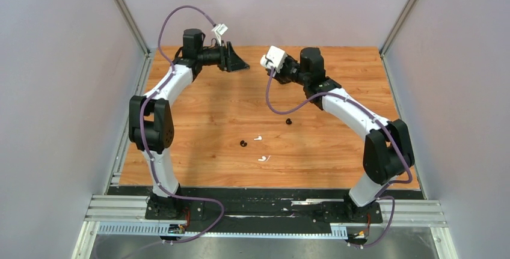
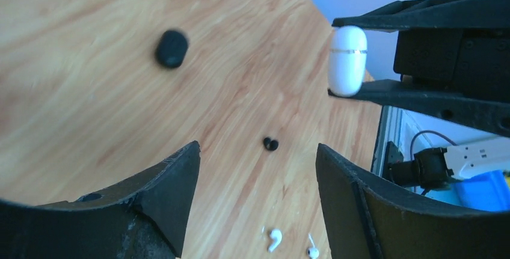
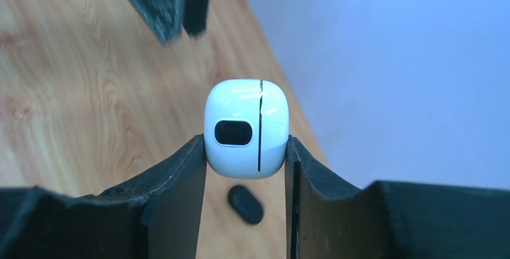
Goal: Insert the wireless bluetooth earbuds into the charging case
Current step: Pick up the charging case at the center of the board.
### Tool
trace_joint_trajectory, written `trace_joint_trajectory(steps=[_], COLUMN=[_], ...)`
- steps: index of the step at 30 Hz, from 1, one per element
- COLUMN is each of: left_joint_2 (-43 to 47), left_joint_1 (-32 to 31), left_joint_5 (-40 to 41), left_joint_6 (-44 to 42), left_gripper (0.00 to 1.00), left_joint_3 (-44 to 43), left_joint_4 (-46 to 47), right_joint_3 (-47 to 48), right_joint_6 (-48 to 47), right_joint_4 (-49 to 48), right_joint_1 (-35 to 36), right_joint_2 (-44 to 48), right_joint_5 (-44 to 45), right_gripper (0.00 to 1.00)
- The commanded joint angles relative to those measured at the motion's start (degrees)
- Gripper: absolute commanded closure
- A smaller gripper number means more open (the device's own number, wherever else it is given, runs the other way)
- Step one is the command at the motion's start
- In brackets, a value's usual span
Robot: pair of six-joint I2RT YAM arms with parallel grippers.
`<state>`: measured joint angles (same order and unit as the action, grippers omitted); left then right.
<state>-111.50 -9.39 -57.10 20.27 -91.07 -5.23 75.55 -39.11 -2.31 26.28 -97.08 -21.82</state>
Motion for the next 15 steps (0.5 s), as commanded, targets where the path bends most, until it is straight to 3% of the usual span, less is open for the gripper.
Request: trace_joint_trajectory(steps=[1,5,15], left_joint_2=[0.6,-0.4,-2.2], left_joint_1=[-4.0,-6.1,-6.5], left_joint_5=[-6.5,-7.4,-10.9], left_joint_6=[1.7,-3.1,-3.0], left_gripper=[0.25,0.3,0.47], left_joint_3=[-3.1,-6.6,-9.8], left_joint_4=[9.6,6.4,5.7], right_joint_3=[-3.8,-4.6,-3.8], right_joint_6=[-8.6,-11.2,-11.5], right_joint_4=[-12.6,-16.0,-16.7], right_joint_1=[1.5,1.9,2.8], right_joint_2=[2.2,2.2,1.6], right_joint_5=[-3.9,-1.9,-1.5], right_gripper=[1.0,1.0,1.0])
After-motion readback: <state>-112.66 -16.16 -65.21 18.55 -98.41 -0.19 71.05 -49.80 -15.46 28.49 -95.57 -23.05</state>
